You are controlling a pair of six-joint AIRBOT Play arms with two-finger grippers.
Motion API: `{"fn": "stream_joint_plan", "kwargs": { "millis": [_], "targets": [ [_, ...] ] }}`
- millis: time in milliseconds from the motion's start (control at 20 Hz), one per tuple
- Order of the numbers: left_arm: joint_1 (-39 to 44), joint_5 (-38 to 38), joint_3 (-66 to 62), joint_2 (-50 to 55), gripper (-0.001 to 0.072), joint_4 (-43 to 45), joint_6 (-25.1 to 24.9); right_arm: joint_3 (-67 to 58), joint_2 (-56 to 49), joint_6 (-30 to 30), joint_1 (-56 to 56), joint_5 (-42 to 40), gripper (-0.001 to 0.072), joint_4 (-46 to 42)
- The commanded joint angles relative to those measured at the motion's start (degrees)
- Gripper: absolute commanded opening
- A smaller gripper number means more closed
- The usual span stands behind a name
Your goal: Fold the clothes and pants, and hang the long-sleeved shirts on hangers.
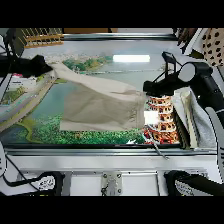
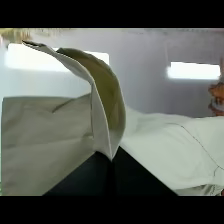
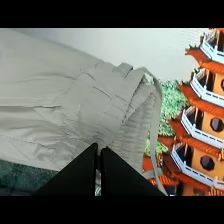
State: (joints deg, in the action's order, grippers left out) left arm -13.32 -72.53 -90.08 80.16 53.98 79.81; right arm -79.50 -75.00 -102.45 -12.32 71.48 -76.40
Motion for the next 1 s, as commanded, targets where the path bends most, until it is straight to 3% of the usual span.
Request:
{"fn": "stream_joint_plan", "kwargs": {
  "millis": [0, 200, 350, 650, 950],
  "targets": [
    [-1.2, 3.8, 20.6, -10.0, 0.0002, 5.4, -2.6, 9.7, 3.5, 0.9, -2.9, -0.2, 0.0013, -2.7],
    [-1.2, 14.3, 43.8, -16.8, 0.0002, 6.4, -5.2, 21.0, 3.5, 0.5, -4.3, -5.7, 0.0014, -2.5],
    [-1.2, 20.7, 53.8, -17.0, 0.0003, 6.3, -7.0, 27.7, 3.5, 0.5, -4.8, -9.9, 0.0014, -0.9],
    [-1.2, 24.0, 57.9, -12.0, 0.0003, 6.4, -7.6, 36.2, 3.5, 0.0, -8.0, -17.4, 0.0015, 0.2],
    [-1.2, 23.6, 57.3, -10.5, 0.0003, 6.3, -7.6, 36.6, 3.1, 0.1, -7.8, -18.2, 0.0027, 1.4]
  ]
}}
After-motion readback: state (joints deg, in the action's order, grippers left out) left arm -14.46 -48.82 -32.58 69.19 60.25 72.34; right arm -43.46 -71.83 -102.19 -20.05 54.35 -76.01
